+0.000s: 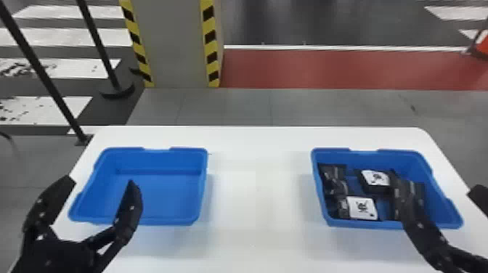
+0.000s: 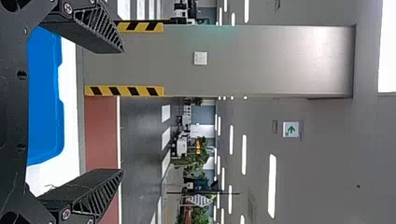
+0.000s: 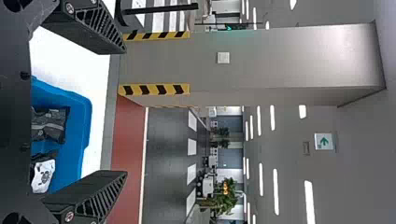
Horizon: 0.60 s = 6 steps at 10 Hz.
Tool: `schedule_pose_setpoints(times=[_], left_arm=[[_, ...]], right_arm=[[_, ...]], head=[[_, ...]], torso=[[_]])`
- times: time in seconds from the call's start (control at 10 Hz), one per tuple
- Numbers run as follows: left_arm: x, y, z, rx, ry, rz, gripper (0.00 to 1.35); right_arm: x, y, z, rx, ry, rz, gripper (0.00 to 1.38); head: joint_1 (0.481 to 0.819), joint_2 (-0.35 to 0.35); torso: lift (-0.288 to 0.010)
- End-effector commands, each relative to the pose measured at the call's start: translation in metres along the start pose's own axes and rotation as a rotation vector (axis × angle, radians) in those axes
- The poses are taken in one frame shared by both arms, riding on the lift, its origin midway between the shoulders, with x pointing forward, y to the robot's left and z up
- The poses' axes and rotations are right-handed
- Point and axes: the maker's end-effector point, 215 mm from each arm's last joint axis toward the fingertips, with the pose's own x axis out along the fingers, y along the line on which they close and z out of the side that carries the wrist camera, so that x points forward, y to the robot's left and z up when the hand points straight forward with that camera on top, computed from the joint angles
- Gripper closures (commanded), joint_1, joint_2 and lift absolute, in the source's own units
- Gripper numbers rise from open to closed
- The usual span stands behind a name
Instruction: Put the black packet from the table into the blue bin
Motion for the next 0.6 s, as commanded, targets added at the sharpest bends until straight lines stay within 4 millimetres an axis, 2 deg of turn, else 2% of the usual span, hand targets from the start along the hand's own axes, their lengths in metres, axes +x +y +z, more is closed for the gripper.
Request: schedule_pose_setpoints(times=[0.0,0.5], left_arm=[[-0.0003,0.0008,0.0006,0.002,-0.002,0.001,0.11],[-0.0003,0.0008,0.0021,0.002,-0.007,0.001,0.11]], right_arm=[[0.0010,0.0014,-0.0011,0.003,0.000,0.004,0.10],[0.0017,0.0042,-0.0013,-0.002,-0.001,0.015,0.10]], head=[[0.695,0.033],[0.695,0.041]], torso=[[-0.110],[-0.110]])
